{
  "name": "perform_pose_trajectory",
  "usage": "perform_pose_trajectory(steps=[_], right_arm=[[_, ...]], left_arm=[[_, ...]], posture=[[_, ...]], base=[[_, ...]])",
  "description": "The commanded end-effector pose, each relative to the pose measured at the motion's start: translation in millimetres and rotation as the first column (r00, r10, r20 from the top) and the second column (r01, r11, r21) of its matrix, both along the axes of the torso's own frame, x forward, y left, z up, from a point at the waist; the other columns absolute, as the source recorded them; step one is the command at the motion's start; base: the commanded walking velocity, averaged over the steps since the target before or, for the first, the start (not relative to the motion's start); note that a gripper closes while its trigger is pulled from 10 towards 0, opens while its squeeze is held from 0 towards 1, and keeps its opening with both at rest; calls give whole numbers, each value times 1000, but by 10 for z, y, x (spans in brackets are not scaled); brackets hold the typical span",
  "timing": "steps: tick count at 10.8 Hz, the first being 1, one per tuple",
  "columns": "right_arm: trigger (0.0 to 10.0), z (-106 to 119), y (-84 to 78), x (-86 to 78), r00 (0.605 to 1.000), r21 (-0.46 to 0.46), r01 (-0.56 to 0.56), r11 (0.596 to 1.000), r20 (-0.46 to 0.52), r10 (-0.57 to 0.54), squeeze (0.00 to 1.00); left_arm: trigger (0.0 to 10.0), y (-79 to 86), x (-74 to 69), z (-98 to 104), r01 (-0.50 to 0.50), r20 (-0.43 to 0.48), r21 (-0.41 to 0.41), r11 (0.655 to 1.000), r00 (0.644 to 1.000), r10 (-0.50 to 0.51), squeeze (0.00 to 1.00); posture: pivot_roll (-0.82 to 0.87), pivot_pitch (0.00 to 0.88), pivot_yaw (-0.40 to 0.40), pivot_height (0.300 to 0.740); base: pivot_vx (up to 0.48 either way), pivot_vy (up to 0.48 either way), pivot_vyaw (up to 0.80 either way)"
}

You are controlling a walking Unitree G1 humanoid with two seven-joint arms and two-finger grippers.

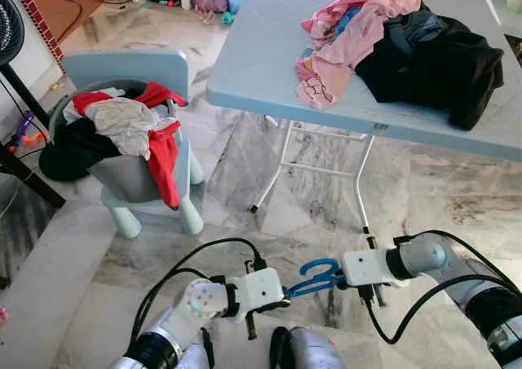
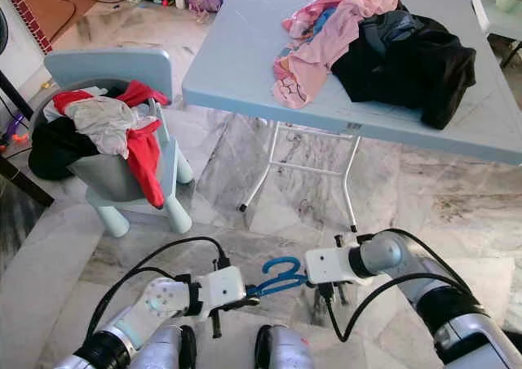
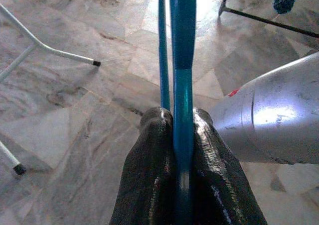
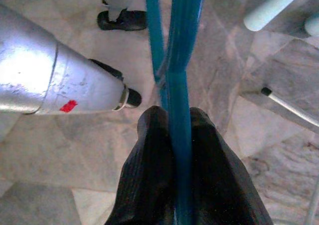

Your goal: Hang hanger

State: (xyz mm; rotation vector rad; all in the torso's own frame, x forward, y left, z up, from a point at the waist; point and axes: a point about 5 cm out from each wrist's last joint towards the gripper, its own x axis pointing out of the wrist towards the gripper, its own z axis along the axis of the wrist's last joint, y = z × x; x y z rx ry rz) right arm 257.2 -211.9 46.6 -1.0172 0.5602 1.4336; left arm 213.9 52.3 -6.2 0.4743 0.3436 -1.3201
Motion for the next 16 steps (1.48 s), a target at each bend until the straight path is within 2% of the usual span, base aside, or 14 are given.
perform_pose_trajectory(steps=[1, 5, 6, 7, 9, 11, 12, 13, 14, 15, 16], right_arm=[[0, 26, -5, 24, 1000, 3, -5, 1000, 17, 5, 0], [0, 64, -58, 72, 1000, -8, 3, 1000, 26, -3, 0], [0, 57, -58, 74, 1000, -10, 4, 1000, 28, -4, 0], [0, 49, -57, 86, 999, -13, 9, 1000, 35, -9, 0], [0, 34, -92, 132, 997, -35, 45, 998, 62, -43, 0], [0, 20, -171, 194, 988, -72, 108, 992, 115, -99, 0], [0, 1, -217, 224, 977, -83, 158, 984, 155, -144, 0], [0, -40, -239, 239, 946, -8, 266, 964, 196, -259, 0], [0, -79, -260, 235, 921, 26, 329, 944, 212, -327, 0], [0, -295, -358, 37, 874, 46, 450, 892, 183, -450, 0], [0, -470, -381, -126, 800, 97, 580, 809, 117, -588, 0]], left_arm=[[10000, -63, -95, -65, 34, -13, 15, 999, 999, -34, 0], [10000, -87, -226, -240, 17, -20, 60, 998, 1000, -16, 0], [10000, -82, -244, -281, 10, -28, 77, 997, 1000, -8, 220], [10000, -66, -247, -298, -8, -19, 77, 997, 1000, 9, 1000], [10000, 205, -173, -318, -68, 35, 108, 992, 997, 65, 1000], [10000, 803, 203, -125, -169, 201, 183, 969, 971, 132, 1000], [10000, 1007, 397, 45, -260, 252, 137, 956, 942, 220, 1000], [10000, 1047, 487, 181, -377, 266, -13, 926, 891, 367, 1000], [10000, 1055, 488, 203, -414, 278, -60, 908, 867, 414, 1000], [10000, 1054, 444, 235, -507, 285, -174, 844, 795, 536, 1000], [10000, 1032, 426, 270, -592, 254, -269, 760, 717, 649, 1000]], posture=[[-59, 118, -48, 740], [-60, 121, -51, 740], [-56, 121, -52, 740], [-52, 123, -52, 740], [-46, 123, -51, 740], [-42, 128, -51, 740], [-39, 129, -47, 740], [-28, 131, -49, 740], [-18, 133, -52, 740], [-16, 136, -54, 740], [-15, 143, -54, 740]], base=[[0, 0, 0], [0, 0, 0], [0, 0, 0], [0, 0, 0], [0, 0, 0], [0, 0, 0], [0, 0, 0], [0, 0, 0], [0, 0, 0], [0, 0, 0], [0, 0, 0]])
